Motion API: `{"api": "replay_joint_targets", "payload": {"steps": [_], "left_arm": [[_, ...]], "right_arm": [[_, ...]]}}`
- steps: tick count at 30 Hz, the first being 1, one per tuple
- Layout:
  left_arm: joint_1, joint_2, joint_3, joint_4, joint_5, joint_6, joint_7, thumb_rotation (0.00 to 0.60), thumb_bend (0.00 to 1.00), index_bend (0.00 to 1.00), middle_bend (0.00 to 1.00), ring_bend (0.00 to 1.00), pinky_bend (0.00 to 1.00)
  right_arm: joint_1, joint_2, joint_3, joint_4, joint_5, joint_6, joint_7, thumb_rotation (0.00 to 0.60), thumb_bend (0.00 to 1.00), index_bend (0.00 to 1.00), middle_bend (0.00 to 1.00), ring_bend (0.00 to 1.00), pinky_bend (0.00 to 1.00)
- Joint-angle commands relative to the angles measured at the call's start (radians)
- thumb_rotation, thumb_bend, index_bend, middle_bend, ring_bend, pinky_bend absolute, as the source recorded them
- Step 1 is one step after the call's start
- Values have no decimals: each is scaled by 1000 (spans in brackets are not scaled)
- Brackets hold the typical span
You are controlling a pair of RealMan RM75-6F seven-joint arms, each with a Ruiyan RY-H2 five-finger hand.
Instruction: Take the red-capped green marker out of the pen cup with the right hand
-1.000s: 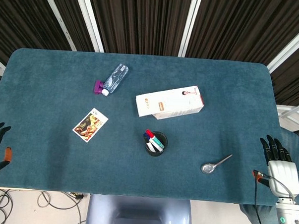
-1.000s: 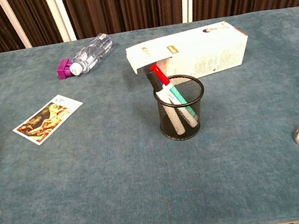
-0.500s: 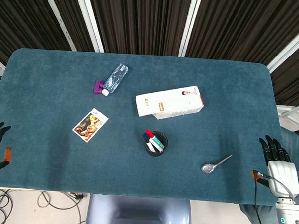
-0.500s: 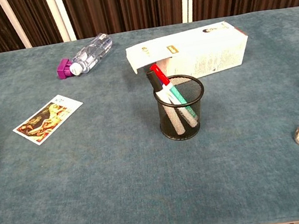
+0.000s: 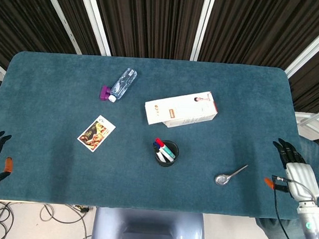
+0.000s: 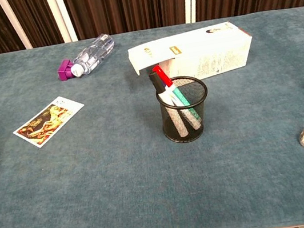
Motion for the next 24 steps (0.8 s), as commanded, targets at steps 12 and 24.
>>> {"api": "replay_joint_targets", "payload": {"steps": [12, 24], "left_arm": [[0, 1, -2, -5, -13, -7, -1, 600, 532, 151, 86, 92, 94], [-1, 6, -6, -14, -30, -18, -9, 600, 535, 151, 86, 93, 94]], "right_arm": [[312, 153, 18, -16, -164, -371, 685, 600, 234, 83, 0, 0, 185], [481, -17, 112, -101, 109, -530, 269, 600, 319, 206, 0, 0, 185]]}}
